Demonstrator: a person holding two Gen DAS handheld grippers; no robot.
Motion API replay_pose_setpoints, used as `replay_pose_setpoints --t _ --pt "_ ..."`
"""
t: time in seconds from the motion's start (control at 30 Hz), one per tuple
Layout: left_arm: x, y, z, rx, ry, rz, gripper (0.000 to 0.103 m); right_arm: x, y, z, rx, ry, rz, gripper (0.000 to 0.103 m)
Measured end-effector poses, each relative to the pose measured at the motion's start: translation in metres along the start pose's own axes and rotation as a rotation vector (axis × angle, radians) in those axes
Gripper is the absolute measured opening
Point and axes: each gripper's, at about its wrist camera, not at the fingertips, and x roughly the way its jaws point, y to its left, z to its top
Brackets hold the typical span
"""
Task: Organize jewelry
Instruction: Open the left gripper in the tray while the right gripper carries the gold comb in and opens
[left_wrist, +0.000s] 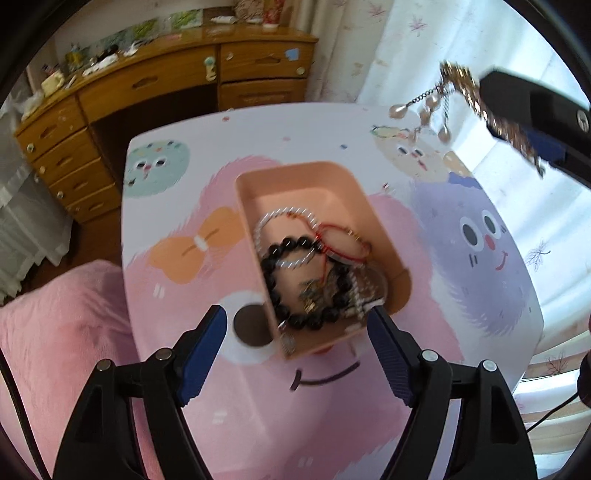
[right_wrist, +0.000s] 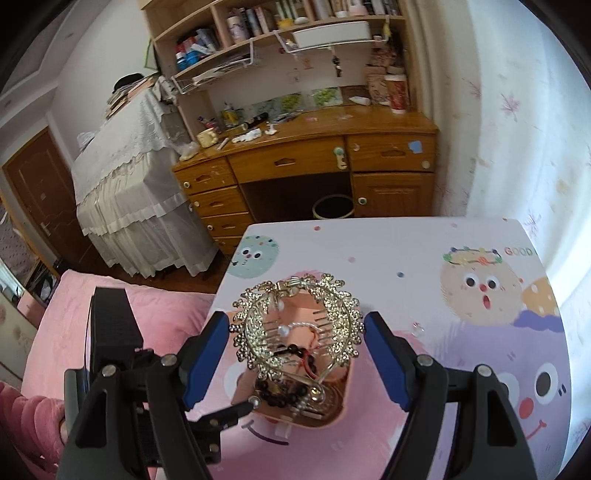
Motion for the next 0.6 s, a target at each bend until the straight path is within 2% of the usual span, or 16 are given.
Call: replay_pose_setpoints --t 0.07,0.2,0.27,0.43,0.5,0.6 --pt "-0.001 0.005 -0.006 -0.008 0.006 0.012 0.077 0.007 0.005 0.001 -0.011 0.008 0.000 0.076" --pt "-0.004 0.011 -0.012 -0.018 0.018 0.055 0.079 0.027 0.009 -0.001 -0.040 0.092 -0.039 0.076" --pt "-0.005 0.014 -0.012 -0.035 0.026 0.063 0.086 0.033 0.006 -0.005 -0.050 0.116 -0.032 0.076" --pt "-0.007 0.015 -0.019 -0.068 0.065 0.066 0.089 0.043 -0.006 -0.016 -0.052 0.181 -0.013 0.076" --pt "-0.006 0.013 -0.021 -0.076 0.076 0.073 0.089 0.045 -0.012 -0.018 -0.037 0.194 0.008 0.076" --pt "-0.004 0.009 -0.025 -0.093 0.092 0.090 0.089 0.046 -0.020 -0.018 0.002 0.182 0.100 0.076"
